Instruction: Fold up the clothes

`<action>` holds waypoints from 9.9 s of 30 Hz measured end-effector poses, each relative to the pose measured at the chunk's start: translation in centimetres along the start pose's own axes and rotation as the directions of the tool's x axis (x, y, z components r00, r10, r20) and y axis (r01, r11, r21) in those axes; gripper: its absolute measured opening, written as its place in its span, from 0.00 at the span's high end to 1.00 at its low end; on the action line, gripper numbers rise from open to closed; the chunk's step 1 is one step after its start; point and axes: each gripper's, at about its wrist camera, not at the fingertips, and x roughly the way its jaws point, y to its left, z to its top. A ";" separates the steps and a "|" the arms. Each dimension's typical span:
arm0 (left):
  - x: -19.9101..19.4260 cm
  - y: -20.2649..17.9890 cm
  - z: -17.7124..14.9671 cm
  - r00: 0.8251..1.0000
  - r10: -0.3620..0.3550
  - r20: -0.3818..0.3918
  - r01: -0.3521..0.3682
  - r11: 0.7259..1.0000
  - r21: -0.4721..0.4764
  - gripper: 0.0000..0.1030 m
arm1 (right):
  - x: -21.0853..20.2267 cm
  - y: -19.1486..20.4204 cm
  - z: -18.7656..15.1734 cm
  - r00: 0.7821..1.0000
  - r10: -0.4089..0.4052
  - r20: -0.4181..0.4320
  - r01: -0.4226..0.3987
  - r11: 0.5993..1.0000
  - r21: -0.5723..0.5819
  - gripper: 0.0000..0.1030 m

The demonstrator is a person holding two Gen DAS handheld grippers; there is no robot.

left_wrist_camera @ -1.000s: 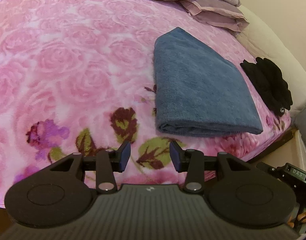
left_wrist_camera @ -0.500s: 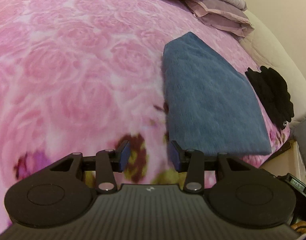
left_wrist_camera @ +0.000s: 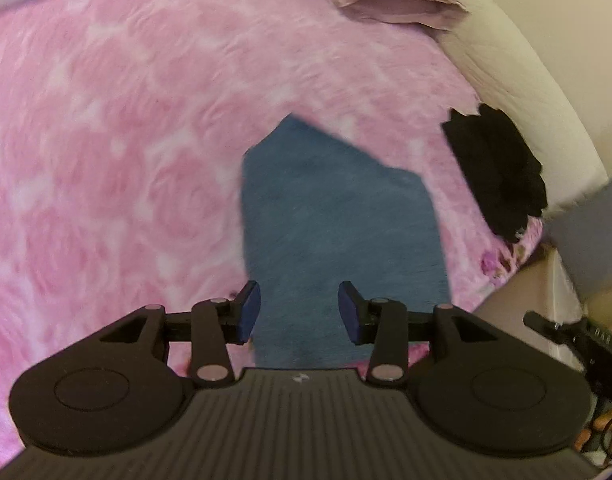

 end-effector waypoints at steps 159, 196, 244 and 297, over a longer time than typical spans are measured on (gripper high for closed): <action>-51.0 62.9 -21.4 0.902 -0.103 0.419 0.306 0.838 -0.451 0.69 | 6.7 45.5 -61.7 0.569 0.257 -0.781 -0.622 0.756 -0.204 0.75; -45.0 98.7 -7.3 0.949 -0.045 0.313 0.240 0.748 -0.619 0.66 | 37.5 71.8 -78.2 0.640 0.059 -0.766 -0.446 0.841 -0.307 0.73; -44.5 93.5 -5.4 0.870 0.461 0.175 -0.341 0.818 -0.463 0.98 | 35.1 74.3 -83.5 0.903 -0.070 -0.423 -0.342 0.478 -0.809 0.84; -55.6 67.3 -17.4 0.667 0.716 0.206 -0.608 0.683 -0.404 0.38 | 9.4 67.9 -82.7 0.932 -0.002 -0.363 -0.355 0.199 -0.913 0.43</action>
